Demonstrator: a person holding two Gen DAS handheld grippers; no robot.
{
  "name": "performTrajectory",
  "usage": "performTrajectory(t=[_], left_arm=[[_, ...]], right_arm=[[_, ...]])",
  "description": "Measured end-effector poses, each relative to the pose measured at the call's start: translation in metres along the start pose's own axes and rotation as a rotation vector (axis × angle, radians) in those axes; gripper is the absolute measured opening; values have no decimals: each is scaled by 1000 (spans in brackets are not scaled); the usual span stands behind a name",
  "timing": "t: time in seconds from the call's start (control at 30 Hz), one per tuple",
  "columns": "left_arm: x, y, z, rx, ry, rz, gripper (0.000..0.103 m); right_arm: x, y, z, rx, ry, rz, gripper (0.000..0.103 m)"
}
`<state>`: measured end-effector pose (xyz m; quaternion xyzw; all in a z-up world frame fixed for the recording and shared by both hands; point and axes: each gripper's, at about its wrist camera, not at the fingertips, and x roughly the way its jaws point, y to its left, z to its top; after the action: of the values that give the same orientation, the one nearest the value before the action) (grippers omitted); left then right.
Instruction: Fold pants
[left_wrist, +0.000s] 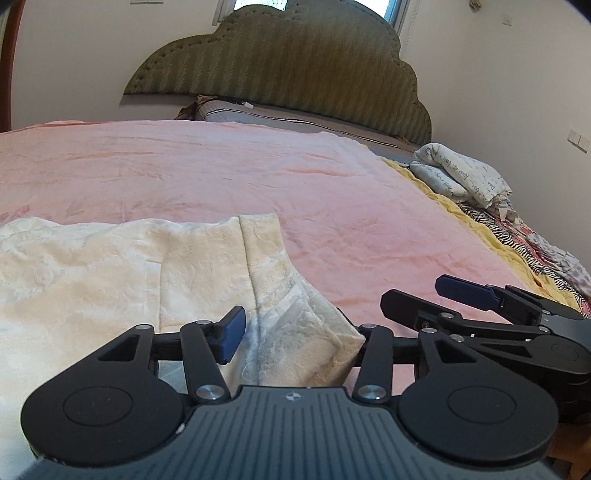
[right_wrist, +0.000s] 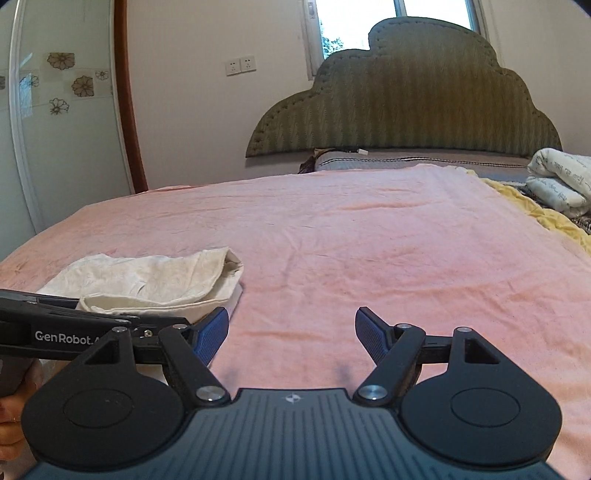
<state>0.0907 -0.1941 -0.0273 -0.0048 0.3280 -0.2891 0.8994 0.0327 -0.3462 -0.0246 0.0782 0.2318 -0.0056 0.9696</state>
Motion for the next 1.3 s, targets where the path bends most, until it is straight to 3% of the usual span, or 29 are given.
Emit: performTrajectory(t=[0.3, 0.6, 0.8, 0.93, 1.0, 1.2, 1.3], left_arm=[[-8, -5, -1, 12, 5, -7, 54], [-25, -12, 2, 20, -24, -26, 72], [-38, -15, 3, 41, -36, -37, 72], [-65, 8, 15, 93, -105, 29, 78], [-79, 34, 24, 108, -127, 83, 83], [-103, 110, 38, 189, -100, 261, 86], [-110, 134, 38, 181, -90, 331, 86]], right_arm=[[-10, 1, -1, 1, -11, -28, 76], [-24, -2, -3, 25, -22, -62, 78], [-35, -3, -8, 31, -27, -78, 80], [-45, 1, -9, 83, -25, -69, 80], [-52, 10, -12, 148, -31, 55, 81], [-28, 87, -24, 206, 84, 603, 84], [-9, 145, -33, 102, 194, 777, 84]])
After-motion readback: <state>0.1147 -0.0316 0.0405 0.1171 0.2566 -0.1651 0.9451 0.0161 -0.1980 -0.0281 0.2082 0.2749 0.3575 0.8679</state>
